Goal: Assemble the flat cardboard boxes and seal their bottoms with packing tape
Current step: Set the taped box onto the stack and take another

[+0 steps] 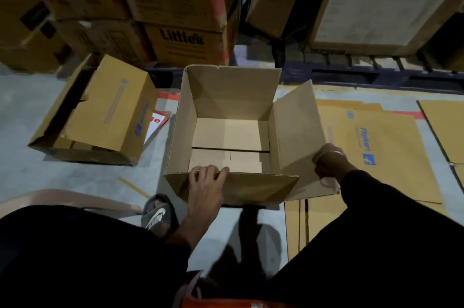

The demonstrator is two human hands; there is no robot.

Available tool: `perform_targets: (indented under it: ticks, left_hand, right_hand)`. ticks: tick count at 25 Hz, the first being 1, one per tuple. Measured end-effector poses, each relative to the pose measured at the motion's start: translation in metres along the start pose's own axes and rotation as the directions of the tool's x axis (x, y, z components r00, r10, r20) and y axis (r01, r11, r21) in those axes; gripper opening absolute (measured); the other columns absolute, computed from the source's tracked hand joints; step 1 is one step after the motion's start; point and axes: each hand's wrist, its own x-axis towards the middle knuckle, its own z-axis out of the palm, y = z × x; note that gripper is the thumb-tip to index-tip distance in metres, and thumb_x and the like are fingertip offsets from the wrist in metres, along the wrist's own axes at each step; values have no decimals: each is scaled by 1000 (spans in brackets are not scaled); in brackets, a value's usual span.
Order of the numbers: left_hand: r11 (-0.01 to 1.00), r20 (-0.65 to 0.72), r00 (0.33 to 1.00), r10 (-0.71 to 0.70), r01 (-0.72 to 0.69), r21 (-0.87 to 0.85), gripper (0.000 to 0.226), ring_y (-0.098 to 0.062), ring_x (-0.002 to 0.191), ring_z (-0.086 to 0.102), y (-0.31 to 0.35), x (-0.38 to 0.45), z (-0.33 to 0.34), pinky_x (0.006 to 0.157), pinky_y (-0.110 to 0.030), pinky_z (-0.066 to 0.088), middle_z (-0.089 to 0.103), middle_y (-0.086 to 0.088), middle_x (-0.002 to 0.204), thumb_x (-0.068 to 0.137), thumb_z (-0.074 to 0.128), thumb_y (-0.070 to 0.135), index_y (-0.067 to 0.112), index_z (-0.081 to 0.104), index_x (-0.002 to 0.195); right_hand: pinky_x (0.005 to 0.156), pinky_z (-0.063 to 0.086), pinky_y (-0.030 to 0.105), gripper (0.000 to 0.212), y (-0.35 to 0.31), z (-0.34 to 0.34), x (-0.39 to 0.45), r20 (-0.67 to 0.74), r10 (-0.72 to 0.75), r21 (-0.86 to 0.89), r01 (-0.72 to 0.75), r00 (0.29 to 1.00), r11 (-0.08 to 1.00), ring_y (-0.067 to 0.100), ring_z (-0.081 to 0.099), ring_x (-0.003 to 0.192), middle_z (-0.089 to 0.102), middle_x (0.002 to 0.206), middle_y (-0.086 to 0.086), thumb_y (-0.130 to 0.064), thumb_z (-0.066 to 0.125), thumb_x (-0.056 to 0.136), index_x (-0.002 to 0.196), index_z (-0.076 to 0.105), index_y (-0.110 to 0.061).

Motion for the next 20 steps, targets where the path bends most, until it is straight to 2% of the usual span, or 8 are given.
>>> perform_targets:
  ticks: [2,5,7,9,11,13,16,20]
  left_hand:
    - [996,-50,995,81,-80,30,63,-29,100,52,-3,-8,6,94,-47,37,59,-6,108,69,62,2,23,59,128]
    - [997,-27,997,71,-70,45,65,-27,98,51,-18,-2,9,91,-47,36,56,-5,107,68,63,4,23,57,130]
    - [998,38,998,46,-48,51,66,-26,99,51,-24,8,7,91,-45,35,54,-3,109,70,65,7,26,54,133]
    - [998,92,995,30,-34,47,63,-26,101,51,-28,26,7,91,-44,35,55,-3,111,76,65,11,30,51,134]
    - [998,148,988,53,-58,32,57,-26,105,52,-38,51,12,93,-44,38,58,-2,116,85,60,13,33,49,137]
    - [997,206,975,82,-81,-17,49,-26,111,53,-53,74,18,97,-45,39,59,-3,122,97,51,16,34,46,142]
    - [996,200,977,78,-69,-50,46,-27,118,54,-61,90,31,104,-45,39,61,-7,129,109,43,26,35,40,153]
    - [995,175,980,-90,81,58,69,-37,150,32,-56,86,48,118,-54,32,33,-20,162,105,52,37,30,16,164]
  right_hand:
    - [54,51,25,8,0,2,7,26,-21,5,21,999,1000,21,59,68,63,84,8,-10,74,88,93,70,-6]
    - [54,40,29,36,4,0,11,-12,27,-83,-28,1000,996,22,51,65,53,66,7,-9,75,88,61,51,-7]
    - [58,43,30,37,-7,0,5,-36,-24,-83,20,999,996,24,52,68,48,62,5,-11,73,91,61,50,-8]
    - [88,56,38,15,-23,3,-1,-38,-61,-157,54,997,986,31,62,98,65,94,14,-18,70,94,95,67,-3]
    - [121,30,52,73,-43,13,-13,-199,-12,-196,-28,980,980,40,29,151,31,160,27,-26,66,94,154,33,1]
    - [124,10,57,94,-76,15,-36,-347,-219,-80,204,912,976,38,-3,158,-1,170,23,-28,68,92,162,10,-6]
    - [126,7,55,85,-116,26,-54,-303,-553,-174,525,776,833,33,-6,159,2,172,16,-36,65,96,163,16,-17]
    - [126,8,55,67,-113,45,-30,-104,-574,-313,521,812,794,34,-5,159,7,171,18,-34,45,107,163,17,-12]
